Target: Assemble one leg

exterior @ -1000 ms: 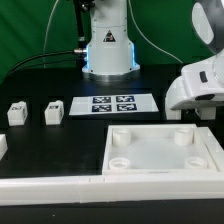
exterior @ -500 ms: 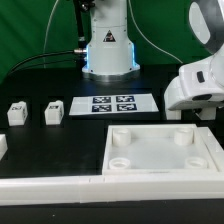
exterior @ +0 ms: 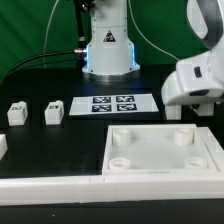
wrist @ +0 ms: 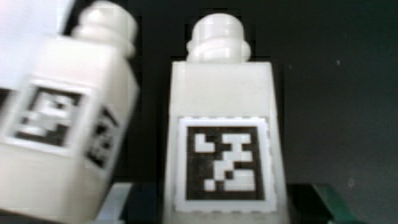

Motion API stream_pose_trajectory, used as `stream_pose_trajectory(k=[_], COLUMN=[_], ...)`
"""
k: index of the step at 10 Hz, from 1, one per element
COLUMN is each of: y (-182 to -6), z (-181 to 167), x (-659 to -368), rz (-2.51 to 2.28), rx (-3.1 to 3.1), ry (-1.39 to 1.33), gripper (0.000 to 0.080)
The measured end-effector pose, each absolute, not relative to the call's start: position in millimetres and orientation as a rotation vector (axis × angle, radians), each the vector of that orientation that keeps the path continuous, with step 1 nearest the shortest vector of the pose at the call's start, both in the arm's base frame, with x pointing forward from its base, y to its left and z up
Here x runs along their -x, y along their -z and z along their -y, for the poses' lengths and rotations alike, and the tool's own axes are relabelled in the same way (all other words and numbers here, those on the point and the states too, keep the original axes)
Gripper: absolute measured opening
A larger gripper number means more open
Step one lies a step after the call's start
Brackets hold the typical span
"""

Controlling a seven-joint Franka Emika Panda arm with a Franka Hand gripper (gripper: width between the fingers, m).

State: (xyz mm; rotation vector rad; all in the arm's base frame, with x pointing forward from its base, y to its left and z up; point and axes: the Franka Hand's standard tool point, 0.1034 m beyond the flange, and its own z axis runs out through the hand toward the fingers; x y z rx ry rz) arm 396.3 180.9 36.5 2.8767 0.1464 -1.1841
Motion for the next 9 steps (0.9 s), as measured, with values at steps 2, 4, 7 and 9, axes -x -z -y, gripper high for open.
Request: stream_pose_trajectory(k=[2,4,7,9], y=[-69.3,-96.6,-93.7,-95.5], z=[-167.7,-154.1,-155.2,-154.0], x=[-400.7,-412.4,-430.8,-431.5], rz=[-0.129,-0.158,-0.16,-0.156], rx=[-2.864,-2.895,-3.01,-3.099], ry=[1.202,1.179,0.939,0.645], gripper=[0.0292,0.0292,0.0294,0.0294])
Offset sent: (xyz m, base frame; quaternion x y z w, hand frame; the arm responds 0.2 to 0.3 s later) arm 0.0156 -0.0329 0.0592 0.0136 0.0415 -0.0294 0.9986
